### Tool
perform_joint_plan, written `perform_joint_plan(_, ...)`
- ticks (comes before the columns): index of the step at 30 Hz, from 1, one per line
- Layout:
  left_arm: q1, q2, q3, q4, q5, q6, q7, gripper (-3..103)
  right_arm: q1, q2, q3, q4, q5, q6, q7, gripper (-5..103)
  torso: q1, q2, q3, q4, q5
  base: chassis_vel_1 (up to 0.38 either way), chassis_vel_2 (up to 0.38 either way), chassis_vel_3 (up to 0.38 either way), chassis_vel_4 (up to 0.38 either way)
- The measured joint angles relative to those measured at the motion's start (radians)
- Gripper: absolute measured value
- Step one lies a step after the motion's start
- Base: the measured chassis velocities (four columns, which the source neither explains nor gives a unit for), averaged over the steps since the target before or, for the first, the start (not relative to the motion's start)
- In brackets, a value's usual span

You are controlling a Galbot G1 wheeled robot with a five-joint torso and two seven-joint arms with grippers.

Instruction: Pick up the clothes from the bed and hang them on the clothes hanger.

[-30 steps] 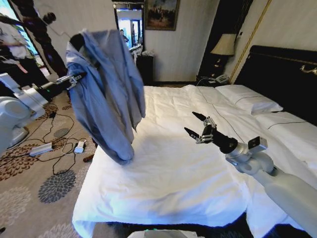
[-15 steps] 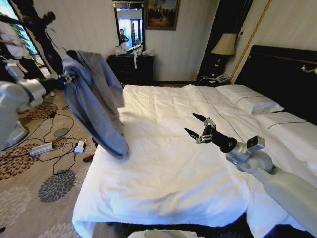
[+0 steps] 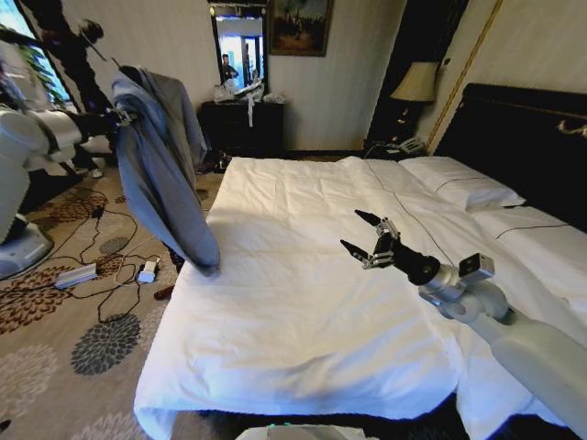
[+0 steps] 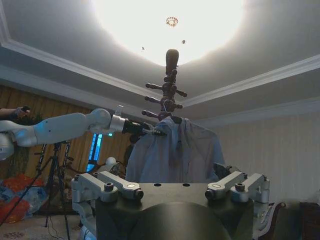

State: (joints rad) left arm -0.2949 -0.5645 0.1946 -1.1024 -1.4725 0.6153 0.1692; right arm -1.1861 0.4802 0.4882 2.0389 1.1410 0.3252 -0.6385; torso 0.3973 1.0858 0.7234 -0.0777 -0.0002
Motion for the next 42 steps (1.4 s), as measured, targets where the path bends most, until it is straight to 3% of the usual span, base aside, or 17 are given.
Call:
perform_joint_plan(11, -0.106, -0.040, 0.065, 0.116, -0.013, 0.012, -0.007, 17, -0.001, 0.000, 0.002, 0.001, -0.003, 0.000, 0.000, 100, 0.000, 0.000, 0.000, -0.0002, 0.0002, 0.000, 0.000, 0.000, 0.000)
perform_joint_plan(22, -0.154, -0.100, 0.092, 0.241, 0.050, 0.035, 0.011, 17, -0.001, 0.005, -0.001, -0.019, -0.007, 0.001, -0.001, 100, 0.000, 0.000, 0.000, -0.0002, 0.0003, 0.000, 0.000, 0.000, 0.000)
perform_joint_plan(32, -0.162, -0.127, 0.097, 0.276, 0.085, 0.046, 0.038, 17, 0.000, 0.010, -0.004, -0.032, -0.012, 0.004, -0.003, 100, 0.000, 0.000, 0.000, -0.0003, 0.0001, 0.000, 0.000, 0.000, 0.000)
perform_joint_plan(42, -0.113, -0.100, 0.086, 0.220, 0.107, 0.040, 0.053, 17, 0.000, 0.020, -0.012, -0.040, -0.023, 0.006, -0.005, 100, 0.000, 0.000, 0.000, -0.0003, 0.0005, 0.000, 0.000, 0.000, 0.000)
